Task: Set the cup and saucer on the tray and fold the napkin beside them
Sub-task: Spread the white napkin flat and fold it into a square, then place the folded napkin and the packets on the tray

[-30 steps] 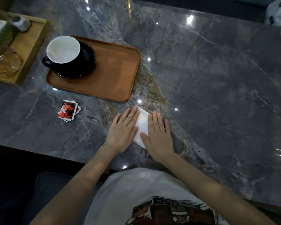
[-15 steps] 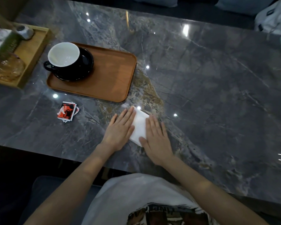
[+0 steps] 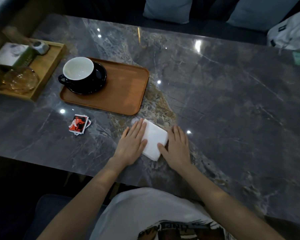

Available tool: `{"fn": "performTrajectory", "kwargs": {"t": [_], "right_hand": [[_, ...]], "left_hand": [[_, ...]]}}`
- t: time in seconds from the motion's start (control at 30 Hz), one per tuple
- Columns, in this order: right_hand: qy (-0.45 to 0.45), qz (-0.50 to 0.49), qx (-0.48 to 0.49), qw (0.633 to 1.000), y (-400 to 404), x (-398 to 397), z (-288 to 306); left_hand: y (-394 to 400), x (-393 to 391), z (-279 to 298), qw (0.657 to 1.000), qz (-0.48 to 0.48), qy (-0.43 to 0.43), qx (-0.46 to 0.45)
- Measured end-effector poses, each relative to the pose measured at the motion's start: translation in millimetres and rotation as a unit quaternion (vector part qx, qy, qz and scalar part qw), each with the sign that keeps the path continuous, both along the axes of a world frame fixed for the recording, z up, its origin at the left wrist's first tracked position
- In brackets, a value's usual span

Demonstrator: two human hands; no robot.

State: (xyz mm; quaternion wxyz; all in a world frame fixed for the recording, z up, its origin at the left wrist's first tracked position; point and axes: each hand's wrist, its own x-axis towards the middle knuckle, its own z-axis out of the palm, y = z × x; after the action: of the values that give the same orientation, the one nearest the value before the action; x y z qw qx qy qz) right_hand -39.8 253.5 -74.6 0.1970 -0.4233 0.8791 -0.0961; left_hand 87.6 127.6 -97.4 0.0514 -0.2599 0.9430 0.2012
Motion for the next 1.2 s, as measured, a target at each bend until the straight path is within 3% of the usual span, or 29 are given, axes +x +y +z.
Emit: {"fn": "performTrajectory", "kwargs": {"t": [0.2,0.27,0.33,0.4,0.47,0.53,0.63,0.77,0.87,1.03,1.2], "right_hand": [[-0.04,-0.025,-0.046,0.998,-10,-8,10],[-0.108,-0.054,-0.084,0.989,-13,-7,14],[-0.253,-0.148,-0.125,0.948,-17,-4,20],[-0.383,-0.252,-0.17,0.872,-22,-3,29],[-0.473,-0.301,-0.191,0.806,-27,-5,43],[-0.525,-0.292,-0.185,0.778,-32,-9,57],[-0.534,-0.23,-0.148,0.8,-43,-16,74],[-0.54,-0.172,-0.14,0.812,-68,-28,98],[-0.572,-0.147,-0.152,0.792,-89,-37,114],[-0.585,-0.201,-0.183,0.764,-131,-63,109],[-0.588,-0.28,-0.195,0.734,-179,-87,88]], "left_hand": [[1,2,-6,1.0,0.026,0.003,0.001],[0,2,-5,0.998,0.045,0.021,0.037],[1,-1,1,0.991,0.08,0.029,0.103],[-1,-6,8,0.972,0.131,0.05,0.189],[-9,-9,13,0.941,0.179,0.06,0.282],[-20,-11,28,0.872,0.241,0.075,0.418],[-35,-7,58,0.776,0.274,0.15,0.548],[-58,-1,78,0.705,0.286,0.201,0.617],[-79,-6,91,0.665,0.289,0.202,0.659],[-132,-30,99,0.701,0.282,0.2,0.624],[-188,-65,92,0.751,0.346,0.191,0.53]]}}
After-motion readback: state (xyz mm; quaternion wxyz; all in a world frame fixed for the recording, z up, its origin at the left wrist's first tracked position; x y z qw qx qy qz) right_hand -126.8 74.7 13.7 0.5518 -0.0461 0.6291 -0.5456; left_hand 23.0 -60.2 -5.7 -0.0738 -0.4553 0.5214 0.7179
